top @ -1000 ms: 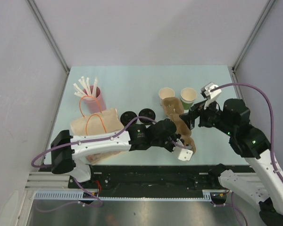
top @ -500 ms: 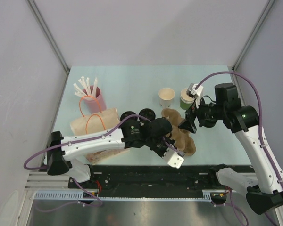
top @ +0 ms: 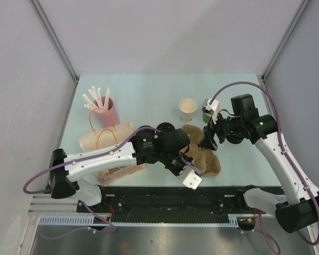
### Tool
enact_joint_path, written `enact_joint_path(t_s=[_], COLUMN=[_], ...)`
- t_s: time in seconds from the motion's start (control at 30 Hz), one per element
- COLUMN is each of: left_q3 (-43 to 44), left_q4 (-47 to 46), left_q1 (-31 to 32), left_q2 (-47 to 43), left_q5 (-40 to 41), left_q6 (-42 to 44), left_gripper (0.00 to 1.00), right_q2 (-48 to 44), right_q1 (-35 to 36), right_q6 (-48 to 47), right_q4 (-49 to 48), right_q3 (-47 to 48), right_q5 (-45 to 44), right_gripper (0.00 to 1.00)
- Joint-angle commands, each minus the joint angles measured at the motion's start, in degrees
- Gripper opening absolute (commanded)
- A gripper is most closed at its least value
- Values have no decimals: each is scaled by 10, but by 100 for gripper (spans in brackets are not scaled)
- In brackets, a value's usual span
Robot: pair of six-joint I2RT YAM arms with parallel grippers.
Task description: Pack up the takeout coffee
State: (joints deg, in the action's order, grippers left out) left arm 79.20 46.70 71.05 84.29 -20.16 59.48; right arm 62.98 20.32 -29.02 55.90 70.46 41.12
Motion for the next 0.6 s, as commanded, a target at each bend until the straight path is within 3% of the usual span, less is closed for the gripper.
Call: enact_joint_path(t_s=[0.0,0.4,0.57], left_q3=[34,56,61], left_q4=[7,6,7], left_q1=[-13,-25,-26], left_q2=[-25,-24,-24], left_q5=[-66,-84,-73], left_q6=[0,5,9], left_gripper=[0,0,1], right_q2=[22,45,59], right_q1=[-5,88,89], right_q6=[-39,-7,2], right_q4=[-51,-92,-94], right_q3=[-22,-64,-64], right_q5=[36,-30,-37], right_gripper=[81,79,70])
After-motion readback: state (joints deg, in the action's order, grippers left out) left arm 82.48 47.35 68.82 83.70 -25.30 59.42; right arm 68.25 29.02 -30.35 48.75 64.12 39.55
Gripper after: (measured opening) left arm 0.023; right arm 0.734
